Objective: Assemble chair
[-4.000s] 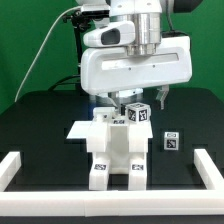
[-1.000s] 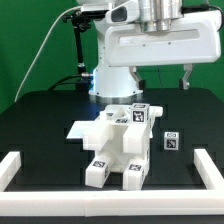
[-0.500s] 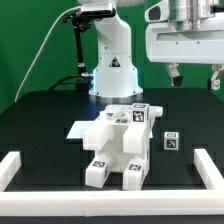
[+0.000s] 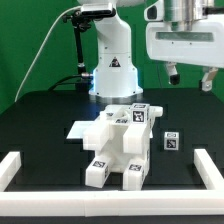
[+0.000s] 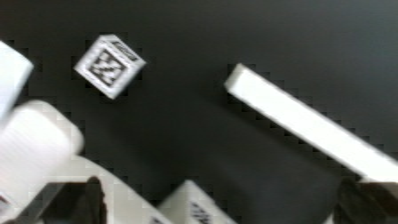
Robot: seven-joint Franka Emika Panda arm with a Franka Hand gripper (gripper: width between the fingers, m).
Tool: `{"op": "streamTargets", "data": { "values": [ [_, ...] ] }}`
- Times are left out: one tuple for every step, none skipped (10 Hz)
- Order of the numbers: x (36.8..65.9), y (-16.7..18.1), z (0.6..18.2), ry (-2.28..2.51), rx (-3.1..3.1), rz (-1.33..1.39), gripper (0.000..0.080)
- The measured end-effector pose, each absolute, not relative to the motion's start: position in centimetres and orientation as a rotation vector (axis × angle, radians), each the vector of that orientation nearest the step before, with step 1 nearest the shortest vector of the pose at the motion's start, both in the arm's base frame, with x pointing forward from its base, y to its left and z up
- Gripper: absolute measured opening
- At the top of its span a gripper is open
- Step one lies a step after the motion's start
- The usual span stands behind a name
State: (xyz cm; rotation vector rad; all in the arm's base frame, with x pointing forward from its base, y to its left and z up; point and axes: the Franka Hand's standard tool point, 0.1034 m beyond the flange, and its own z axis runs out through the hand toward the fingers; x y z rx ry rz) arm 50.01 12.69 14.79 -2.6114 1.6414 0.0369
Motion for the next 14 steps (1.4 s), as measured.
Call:
{"op": "streamTargets", "data": {
  "values": [
    [49.5, 13.0, 14.3, 1.784, -2.510, 0.031, 0.0649],
    [49.9, 13.1, 14.3, 1.802, -2.447, -0.004, 0.0649],
    [50.1, 13.5, 14.3, 1.801, -2.426, -0.039, 0.0649],
    [50.0, 13.6, 14.2, 1.787, -2.438, -0.034, 0.0649],
    [50.0, 13.6, 14.2, 1.788, -2.438, -0.034, 0.0649],
    [50.0, 13.6, 14.2, 1.787, -2.439, -0.034, 0.0649],
    [49.9, 13.6, 14.1, 1.787, -2.441, -0.033, 0.0649],
    [49.6, 13.4, 13.8, 1.840, -2.404, -0.012, 0.0649],
    [48.8, 12.7, 13.1, 1.933, -2.349, 0.034, 0.0649],
    [48.0, 12.3, 12.1, 1.978, -2.316, 0.058, 0.0649],
    [47.0, 11.9, 10.5, 2.007, -2.321, 0.072, 0.0649],
    [46.9, 11.6, 9.3, 2.039, -2.281, 0.031, 0.0649],
    [46.3, 11.8, 8.2, 2.045, -2.300, 0.028, 0.0649],
    [46.3, 11.9, 8.2, 2.031, -2.313, 0.034, 0.0649]
  ]
}}
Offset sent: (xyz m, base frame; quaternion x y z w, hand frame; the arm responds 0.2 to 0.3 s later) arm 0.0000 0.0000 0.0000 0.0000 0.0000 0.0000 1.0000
